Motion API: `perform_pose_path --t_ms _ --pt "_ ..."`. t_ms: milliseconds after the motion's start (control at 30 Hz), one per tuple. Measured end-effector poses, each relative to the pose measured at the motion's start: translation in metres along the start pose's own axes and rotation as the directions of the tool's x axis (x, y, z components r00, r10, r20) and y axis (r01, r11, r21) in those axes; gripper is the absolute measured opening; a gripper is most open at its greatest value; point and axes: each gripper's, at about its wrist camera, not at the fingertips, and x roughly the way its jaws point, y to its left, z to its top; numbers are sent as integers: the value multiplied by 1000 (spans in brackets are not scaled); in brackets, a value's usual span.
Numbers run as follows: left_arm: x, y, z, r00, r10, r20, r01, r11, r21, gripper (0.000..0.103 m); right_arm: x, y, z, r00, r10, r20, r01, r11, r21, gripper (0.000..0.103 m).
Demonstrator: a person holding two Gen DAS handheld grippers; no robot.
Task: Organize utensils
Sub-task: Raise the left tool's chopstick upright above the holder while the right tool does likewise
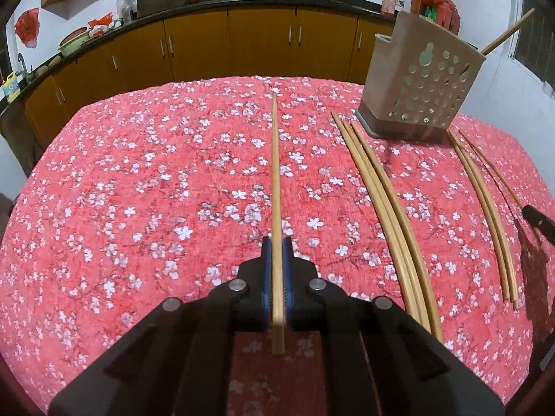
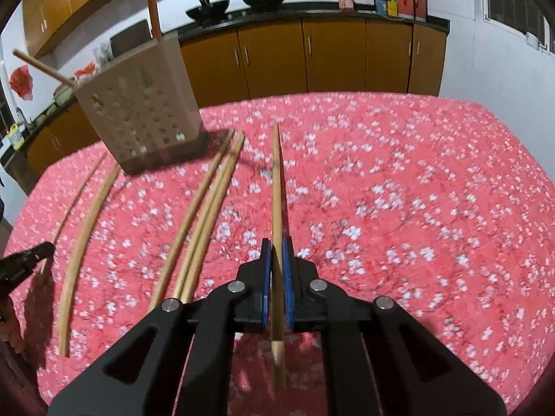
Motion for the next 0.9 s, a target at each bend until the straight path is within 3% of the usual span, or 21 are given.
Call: perform_pose_path --t_ms 433,733,900 --pt "-65 8 26 989 -24 149 27 999 -19 7 -48 -10 25 988 7 157 -13 999 38 7" --pt "-114 6 46 953 -69 296 83 996 -34 7 -74 -5 39 966 15 259 -23 999 31 7" --pt "-126 4 53 938 -74 339 91 995 -34 7 -80 -4 42 959 16 284 -25 999 30 7"
